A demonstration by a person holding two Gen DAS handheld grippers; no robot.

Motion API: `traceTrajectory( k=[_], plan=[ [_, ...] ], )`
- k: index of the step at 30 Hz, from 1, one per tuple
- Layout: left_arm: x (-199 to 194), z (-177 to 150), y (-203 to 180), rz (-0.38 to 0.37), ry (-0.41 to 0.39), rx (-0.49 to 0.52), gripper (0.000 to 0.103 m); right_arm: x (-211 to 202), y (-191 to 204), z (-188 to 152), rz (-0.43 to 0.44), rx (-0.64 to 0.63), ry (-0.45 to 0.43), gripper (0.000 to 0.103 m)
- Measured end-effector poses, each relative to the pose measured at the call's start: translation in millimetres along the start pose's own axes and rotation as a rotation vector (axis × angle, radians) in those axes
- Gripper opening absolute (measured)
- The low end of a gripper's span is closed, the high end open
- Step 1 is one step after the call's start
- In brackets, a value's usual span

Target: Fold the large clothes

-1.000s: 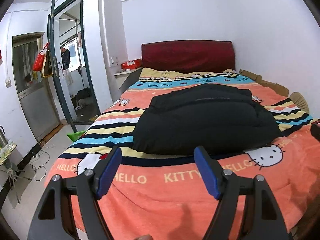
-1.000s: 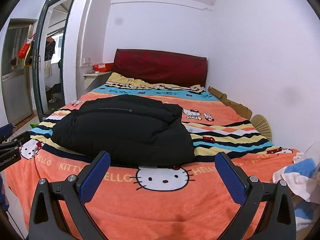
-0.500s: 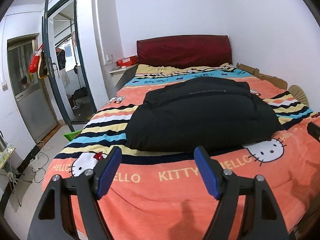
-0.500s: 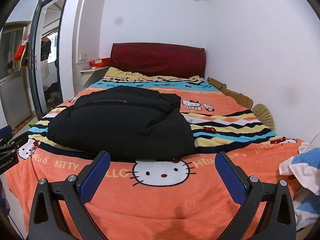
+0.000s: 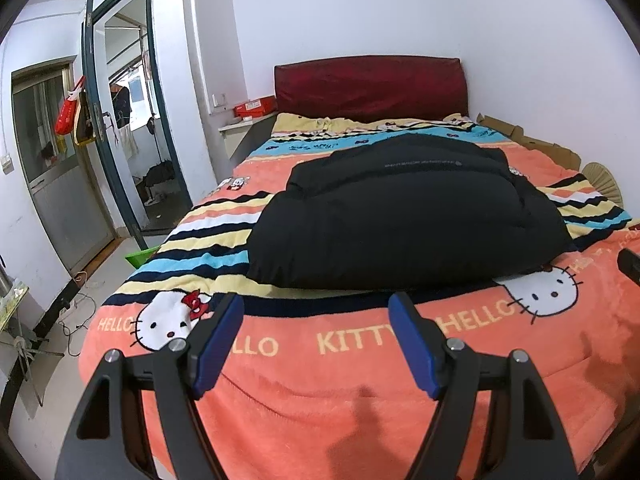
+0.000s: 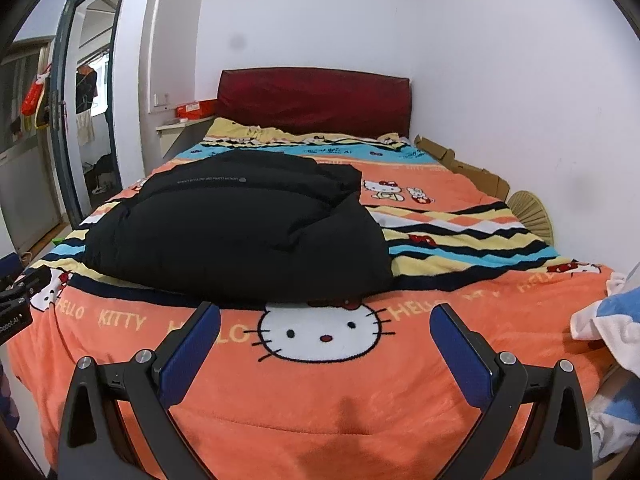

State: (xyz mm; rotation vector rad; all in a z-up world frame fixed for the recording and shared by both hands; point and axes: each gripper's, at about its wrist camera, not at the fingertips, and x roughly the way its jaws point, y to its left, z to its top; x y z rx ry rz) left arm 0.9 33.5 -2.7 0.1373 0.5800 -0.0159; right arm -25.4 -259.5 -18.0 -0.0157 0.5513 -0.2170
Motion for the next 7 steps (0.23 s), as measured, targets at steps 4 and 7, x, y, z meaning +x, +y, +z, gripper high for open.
traceTrajectory(
  k=[4, 7],
  plan=[
    [5.7, -0.2, -1.7, 0.002, 0.014, 0.004, 0.074, 3.8, -2.0, -0.7, 0.005, 0.003, 0.007, 0.103],
    [8.5, 0.2, -3.3, 0.003, 0.019, 0.007, 0.074, 7.0, -2.9, -1.9, 0.009, 0.005, 0.012, 0.103]
  ],
)
